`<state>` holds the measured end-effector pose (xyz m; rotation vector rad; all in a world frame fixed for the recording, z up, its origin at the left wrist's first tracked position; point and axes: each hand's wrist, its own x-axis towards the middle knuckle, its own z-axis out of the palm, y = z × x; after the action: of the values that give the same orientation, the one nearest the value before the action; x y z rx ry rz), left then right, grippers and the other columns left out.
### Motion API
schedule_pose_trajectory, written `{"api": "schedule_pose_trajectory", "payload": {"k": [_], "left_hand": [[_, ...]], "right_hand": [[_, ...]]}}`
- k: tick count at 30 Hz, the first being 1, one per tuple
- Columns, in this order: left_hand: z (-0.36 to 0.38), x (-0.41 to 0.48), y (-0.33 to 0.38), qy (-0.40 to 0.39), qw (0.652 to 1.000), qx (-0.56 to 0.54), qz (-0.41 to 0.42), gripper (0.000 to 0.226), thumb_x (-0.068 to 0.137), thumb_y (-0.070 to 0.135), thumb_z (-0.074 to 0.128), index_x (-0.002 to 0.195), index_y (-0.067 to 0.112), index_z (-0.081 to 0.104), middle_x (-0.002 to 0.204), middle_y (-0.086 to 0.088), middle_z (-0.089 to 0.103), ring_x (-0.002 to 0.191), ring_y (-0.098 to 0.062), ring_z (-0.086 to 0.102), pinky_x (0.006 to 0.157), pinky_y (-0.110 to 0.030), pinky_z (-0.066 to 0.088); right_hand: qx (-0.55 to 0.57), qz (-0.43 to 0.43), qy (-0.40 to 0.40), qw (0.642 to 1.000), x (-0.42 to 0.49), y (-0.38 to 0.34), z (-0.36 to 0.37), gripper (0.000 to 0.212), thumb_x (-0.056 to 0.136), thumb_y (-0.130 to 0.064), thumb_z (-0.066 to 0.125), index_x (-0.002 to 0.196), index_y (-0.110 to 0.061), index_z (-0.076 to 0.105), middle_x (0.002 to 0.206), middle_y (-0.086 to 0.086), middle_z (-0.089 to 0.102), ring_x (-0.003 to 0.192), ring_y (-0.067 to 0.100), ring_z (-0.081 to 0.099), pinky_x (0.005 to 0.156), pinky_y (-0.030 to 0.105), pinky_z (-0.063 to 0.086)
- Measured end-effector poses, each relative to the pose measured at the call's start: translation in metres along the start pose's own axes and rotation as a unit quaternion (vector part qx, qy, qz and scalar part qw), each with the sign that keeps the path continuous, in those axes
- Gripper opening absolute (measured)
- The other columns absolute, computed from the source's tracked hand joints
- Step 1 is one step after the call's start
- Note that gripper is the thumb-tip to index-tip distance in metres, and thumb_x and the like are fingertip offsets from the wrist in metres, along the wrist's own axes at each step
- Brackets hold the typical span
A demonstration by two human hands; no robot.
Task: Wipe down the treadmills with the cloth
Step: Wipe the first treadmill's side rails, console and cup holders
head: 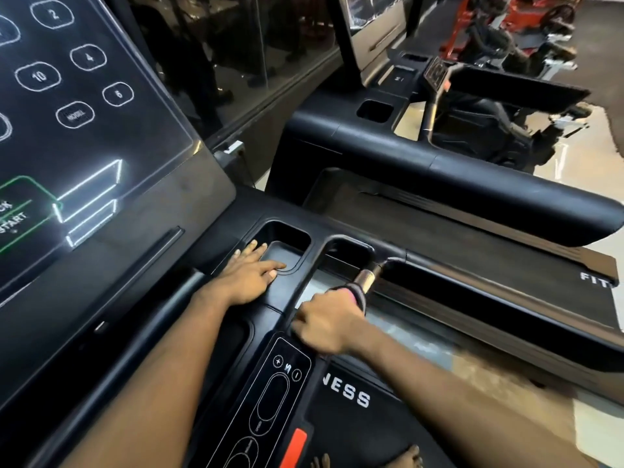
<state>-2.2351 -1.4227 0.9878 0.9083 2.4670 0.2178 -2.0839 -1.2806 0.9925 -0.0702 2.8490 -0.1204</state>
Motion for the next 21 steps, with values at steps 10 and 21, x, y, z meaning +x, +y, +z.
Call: {"api": "schedule_pose_trajectory", "payload": {"k": [10, 21], "left_hand": [[0.006, 0.005, -0.011, 0.008, 1.0, 0.005, 0.025, 0.038, 0.109, 0.038, 0.033, 0.144, 0.046, 0.045, 0.167, 0.003, 0.019, 0.155, -0.014, -0.005, 0.123, -0.038, -0.01], [0.009, 0.01, -0.01, -0.015, 1.0, 0.003, 0.01, 0.039, 0.109, 0.04, 0.027, 0.145, 0.045, 0.042, 0.169, 0.003, 0.007, 0.154, -0.015, -0.015, 0.123, -0.041, -0.015]], "right_hand": [[0.42, 0.146, 0.356, 0.822, 0.023, 0.086, -0.035, 0.025, 0.1, -0.045, 0.051, 0.103, -0.025, 0.067, 0.089, -0.004, 0.071, 0.087, 0.019, 0.066, 0.082, 0.033, 0.049], [-0.141, -0.159, -0.156, 0.965, 0.065, 0.162, -0.029, 0.048, 0.111, -0.043, 0.021, 0.157, -0.037, 0.035, 0.166, -0.02, 0.02, 0.152, -0.007, -0.003, 0.12, 0.044, -0.018]]}}
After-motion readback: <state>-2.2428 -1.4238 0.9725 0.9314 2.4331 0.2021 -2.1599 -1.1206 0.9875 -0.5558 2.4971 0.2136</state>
